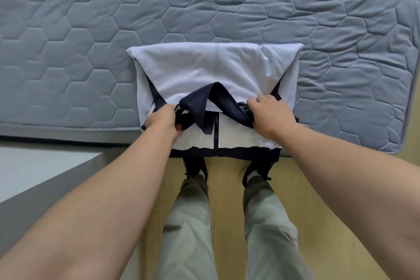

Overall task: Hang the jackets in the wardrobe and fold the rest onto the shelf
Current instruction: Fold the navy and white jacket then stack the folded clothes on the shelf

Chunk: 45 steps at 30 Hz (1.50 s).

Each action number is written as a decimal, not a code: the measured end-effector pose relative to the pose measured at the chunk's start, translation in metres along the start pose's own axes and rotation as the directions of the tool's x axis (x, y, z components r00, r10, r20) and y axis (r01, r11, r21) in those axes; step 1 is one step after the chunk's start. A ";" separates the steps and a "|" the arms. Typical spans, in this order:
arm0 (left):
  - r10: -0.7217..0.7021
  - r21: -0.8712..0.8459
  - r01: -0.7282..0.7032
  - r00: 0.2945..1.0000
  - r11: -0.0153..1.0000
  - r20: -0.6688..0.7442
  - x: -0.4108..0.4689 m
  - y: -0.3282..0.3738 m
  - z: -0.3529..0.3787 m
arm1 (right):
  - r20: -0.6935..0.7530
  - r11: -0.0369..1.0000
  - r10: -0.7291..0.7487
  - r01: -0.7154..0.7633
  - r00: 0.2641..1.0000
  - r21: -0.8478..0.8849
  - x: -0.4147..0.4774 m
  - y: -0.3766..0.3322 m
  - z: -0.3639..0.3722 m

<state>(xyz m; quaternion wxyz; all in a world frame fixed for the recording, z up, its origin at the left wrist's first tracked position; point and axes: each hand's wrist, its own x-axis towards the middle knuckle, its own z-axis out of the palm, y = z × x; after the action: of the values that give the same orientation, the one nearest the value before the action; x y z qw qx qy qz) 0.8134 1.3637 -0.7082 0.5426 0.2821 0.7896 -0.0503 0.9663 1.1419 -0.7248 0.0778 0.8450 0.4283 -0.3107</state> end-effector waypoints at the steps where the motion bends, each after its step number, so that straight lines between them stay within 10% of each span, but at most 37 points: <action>1: -0.036 0.019 0.034 0.996 0.999 0.076 -0.004 -0.002 0.000 | -0.007 1.000 0.009 -0.009 1.000 0.023 -0.002 0.000 0.001; 8: 0.060 -0.278 0.067 0.904 0.958 0.424 0.005 -0.018 -0.027 | -0.262 0.995 -0.094 0.084 0.960 -0.049 -0.032 0.001 0.009; 13: -0.008 -0.229 0.076 0.959 0.970 0.284 0.021 -0.047 -0.042 | -0.082 0.994 -0.075 0.068 0.994 -0.083 -0.047 -0.005 0.030; 17: -0.034 -0.138 0.072 0.965 0.988 0.260 0.019 -0.055 -0.038 | -0.002 0.968 0.136 -0.132 0.991 0.211 -0.053 -0.015 0.040; 26: -0.123 0.092 0.101 0.951 0.991 0.285 0.008 -0.072 -0.021 | 0.307 0.248 0.677 -0.600 0.669 0.760 -0.046 -0.043 0.049; 30: -0.103 0.126 0.062 0.933 0.990 0.345 0.007 -0.085 -0.025 | 0.521 -0.135 0.621 -0.575 0.585 0.807 -0.044 -0.053 0.052; 35: -0.071 -0.042 0.095 0.918 0.995 0.390 0.003 -0.085 -0.029 | 0.685 -0.686 0.333 -0.332 0.648 0.647 -0.047 -0.058 0.047; 41: -0.082 -0.097 0.139 0.893 0.986 0.442 -0.003 -0.071 -0.034 | 0.724 -0.891 0.037 -0.306 0.689 0.336 -0.050 -0.064 0.044; 45: -0.049 -0.113 0.110 0.895 0.988 0.443 -0.005 -0.061 -0.035 | 0.654 -0.818 -0.059 -0.412 0.754 0.401 -0.054 -0.066 0.039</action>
<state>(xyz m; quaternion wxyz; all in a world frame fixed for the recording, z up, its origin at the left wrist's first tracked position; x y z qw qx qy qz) 0.7553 1.3245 -0.7030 0.7217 0.1938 0.6596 -0.0811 0.8736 1.1311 -0.7145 -0.5790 0.3976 -0.4471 -0.5539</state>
